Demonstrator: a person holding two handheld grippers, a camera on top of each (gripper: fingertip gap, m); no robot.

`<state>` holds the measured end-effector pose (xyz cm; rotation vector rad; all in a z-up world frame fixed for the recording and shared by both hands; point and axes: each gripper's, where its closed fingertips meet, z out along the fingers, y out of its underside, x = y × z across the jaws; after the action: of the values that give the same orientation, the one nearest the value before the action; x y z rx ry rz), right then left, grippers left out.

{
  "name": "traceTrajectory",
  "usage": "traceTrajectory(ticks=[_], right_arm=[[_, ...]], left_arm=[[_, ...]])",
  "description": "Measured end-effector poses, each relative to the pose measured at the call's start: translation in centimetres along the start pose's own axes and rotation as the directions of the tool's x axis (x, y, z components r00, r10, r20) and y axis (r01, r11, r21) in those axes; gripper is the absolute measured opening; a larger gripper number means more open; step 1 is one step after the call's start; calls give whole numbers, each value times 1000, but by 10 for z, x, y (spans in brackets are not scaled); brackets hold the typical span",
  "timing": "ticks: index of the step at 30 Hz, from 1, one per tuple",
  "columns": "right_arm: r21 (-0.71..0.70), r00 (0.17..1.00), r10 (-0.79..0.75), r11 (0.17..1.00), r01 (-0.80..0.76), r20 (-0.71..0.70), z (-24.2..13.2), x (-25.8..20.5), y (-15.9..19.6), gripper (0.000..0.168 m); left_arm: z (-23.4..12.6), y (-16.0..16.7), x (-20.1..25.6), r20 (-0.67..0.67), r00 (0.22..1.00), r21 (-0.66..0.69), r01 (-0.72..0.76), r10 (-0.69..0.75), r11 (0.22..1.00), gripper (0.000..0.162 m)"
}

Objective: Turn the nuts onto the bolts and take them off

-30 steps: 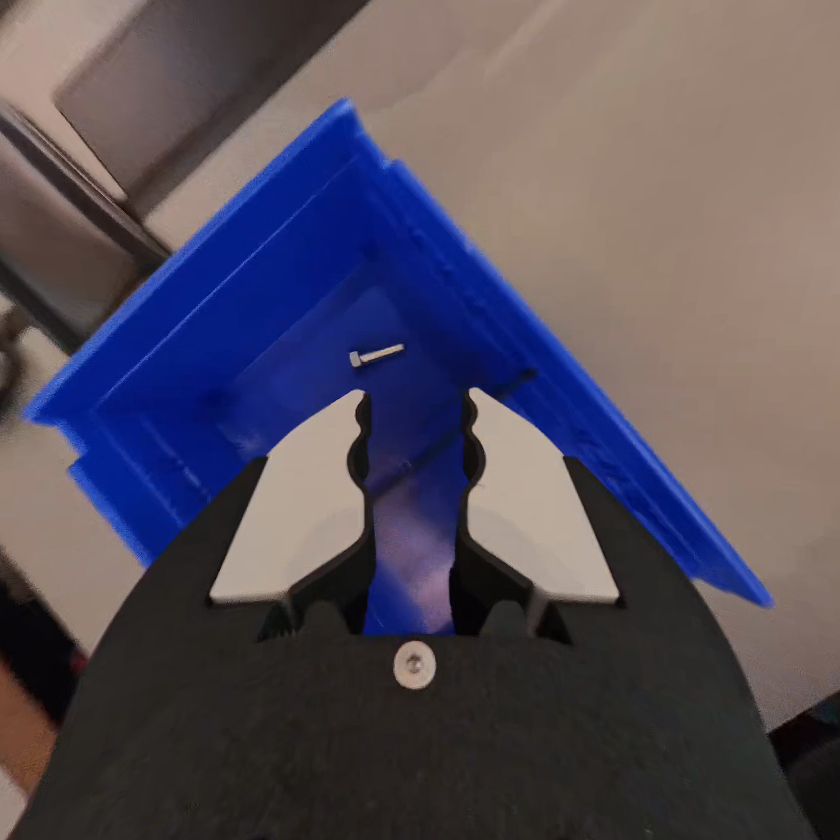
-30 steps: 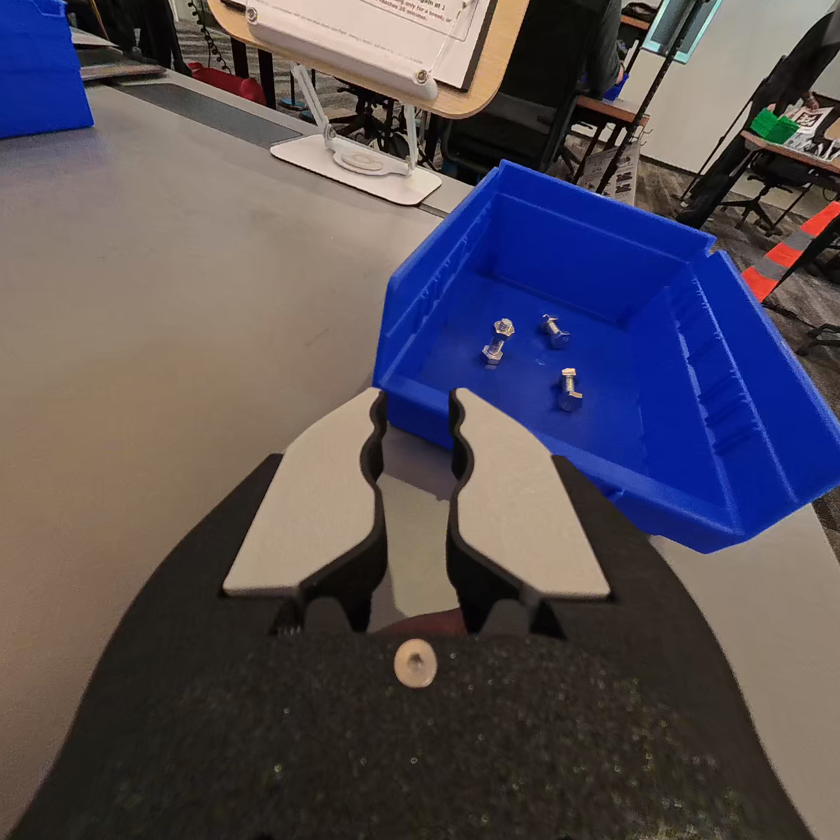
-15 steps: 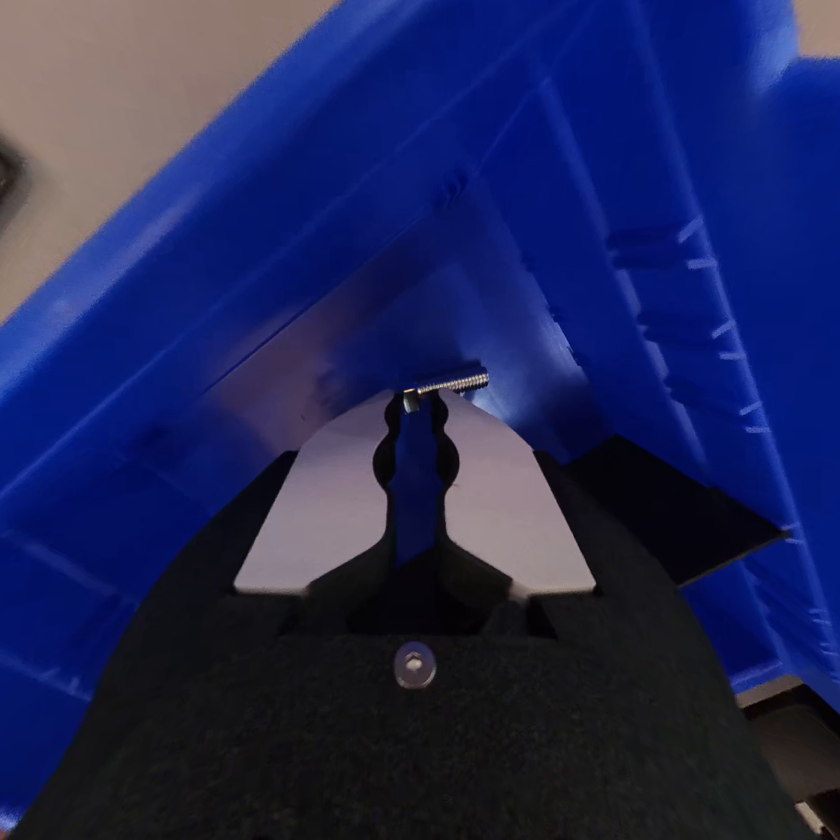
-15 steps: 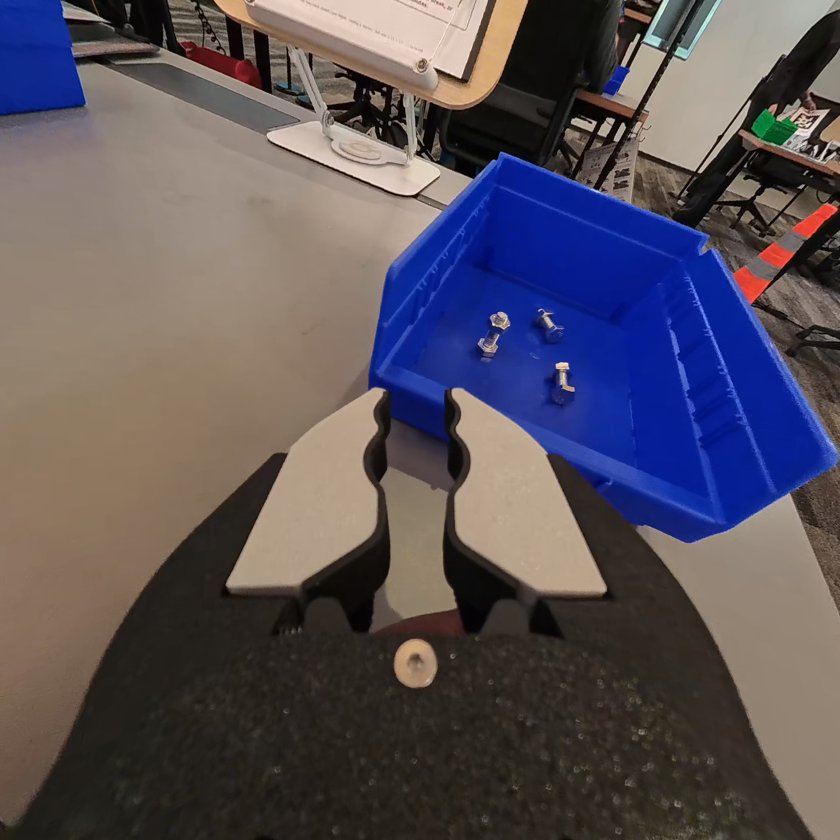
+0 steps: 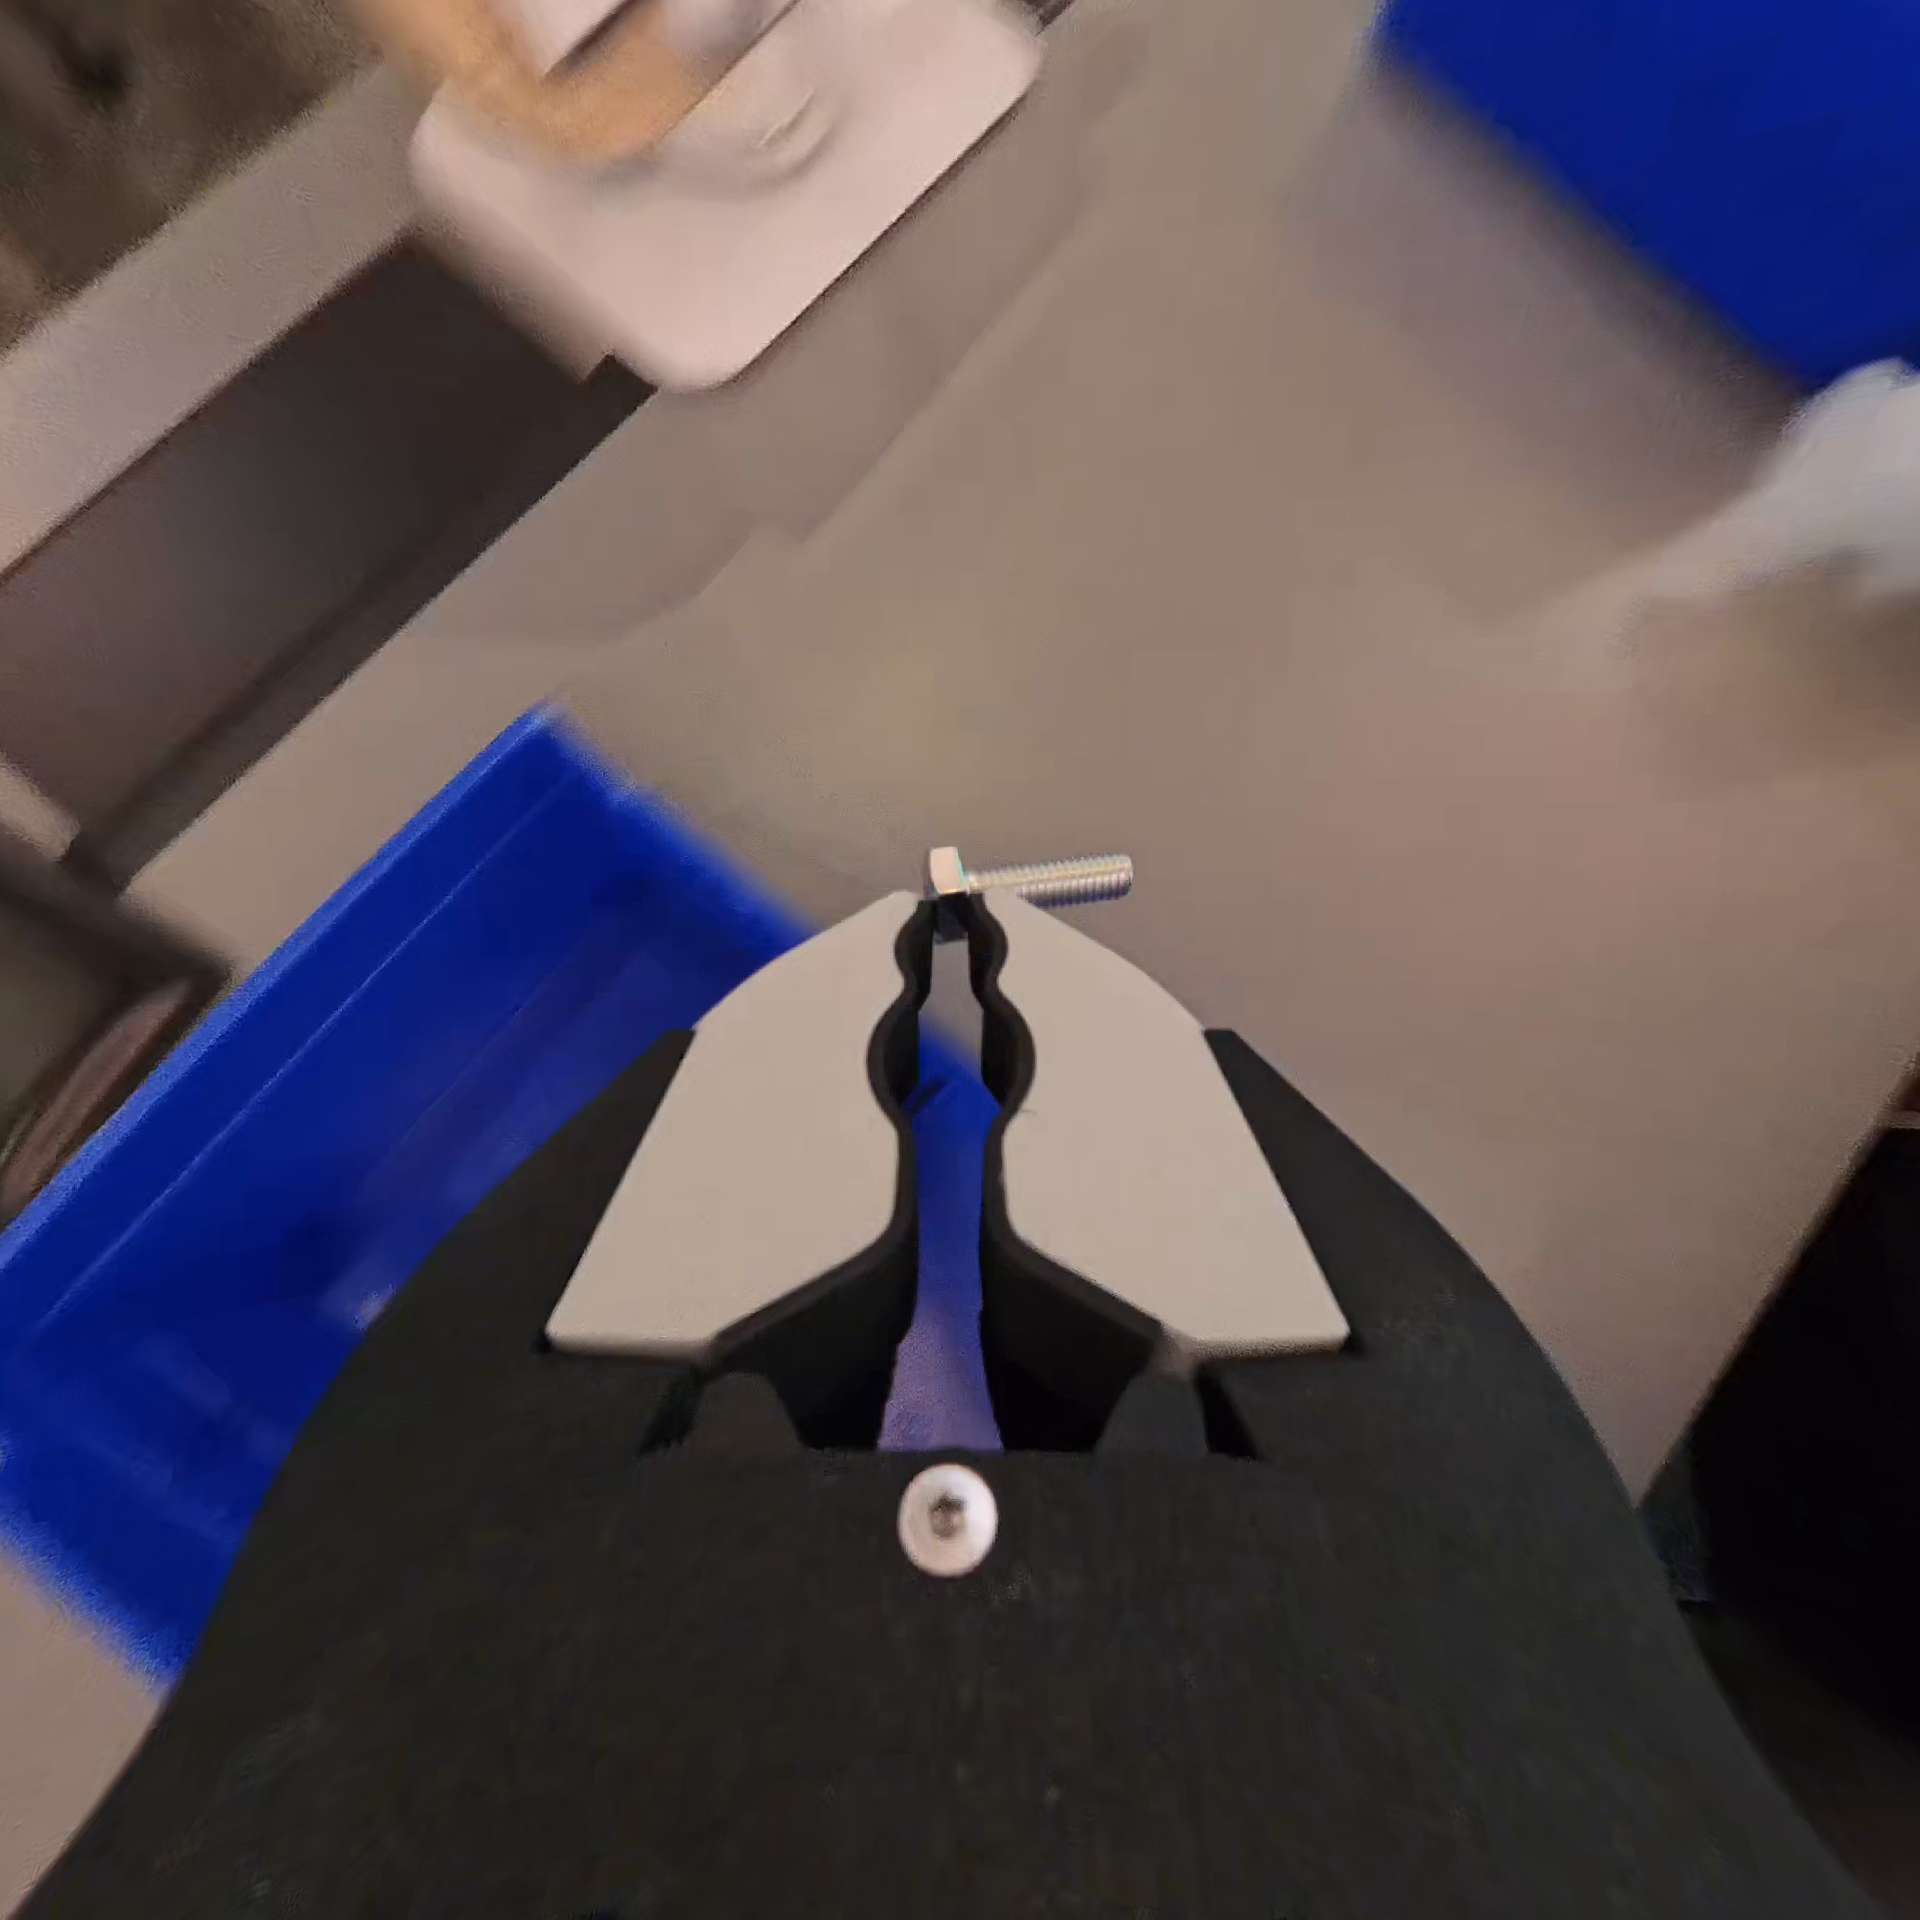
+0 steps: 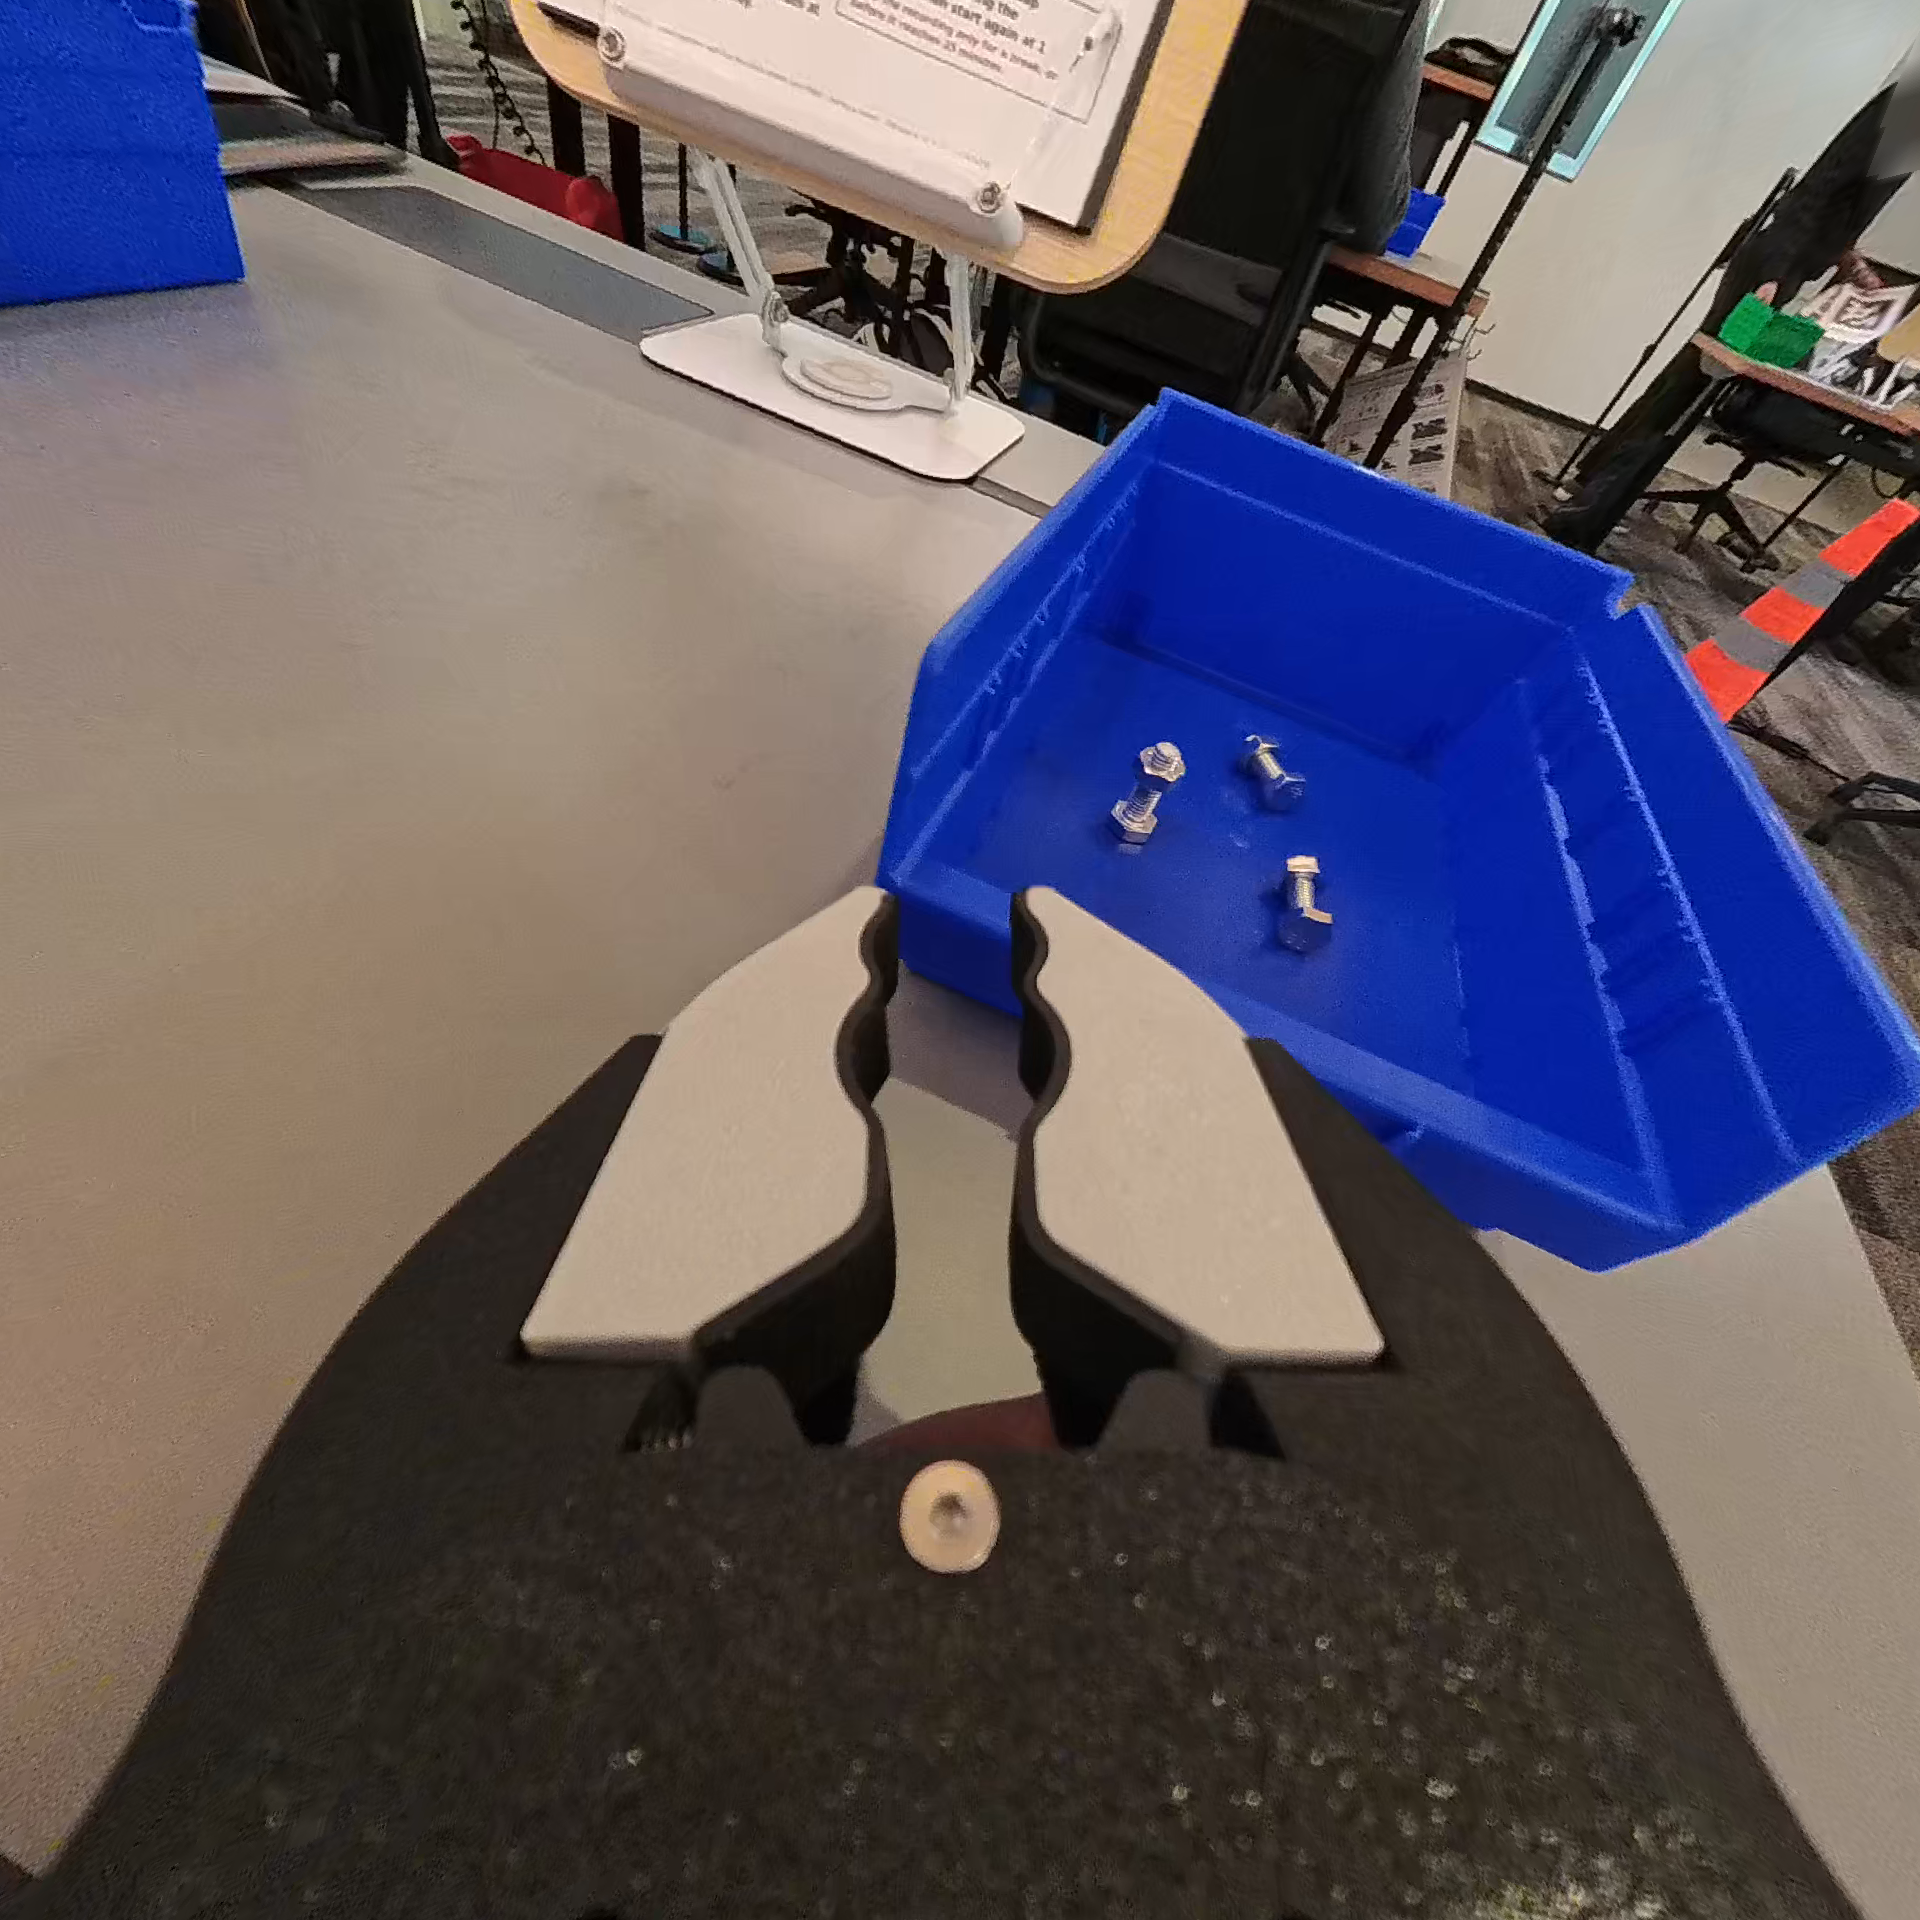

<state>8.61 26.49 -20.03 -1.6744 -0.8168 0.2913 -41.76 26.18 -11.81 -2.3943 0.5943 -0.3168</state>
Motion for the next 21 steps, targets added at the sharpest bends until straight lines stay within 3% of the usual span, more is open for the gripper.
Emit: traceTrajectory(ticks=[3,5,7,12,21], right_arm=[[0,1000,4,1000,-4,17,2,-5,-1,20],[5,1000,12,1000,-12,29,1,-8,-3,20],[11,999,14,1000,-14,32,0,-9,-5,20],[29,999,17,999,-18,31,-5,-9,-9,20],[27,998,1,1000,-3,56,-5,-16,-9,20]], left_arm=[[27,-25,69,-91,985,19,-149,150,989,5],[64,-23,104,-130,961,-41,-251,244,967,6],[106,-13,124,-142,959,-139,-266,247,954,5],[167,3,127,2,981,-268,-188,196,945,6],[194,27,146,-21,991,-273,-130,129,953,6]])
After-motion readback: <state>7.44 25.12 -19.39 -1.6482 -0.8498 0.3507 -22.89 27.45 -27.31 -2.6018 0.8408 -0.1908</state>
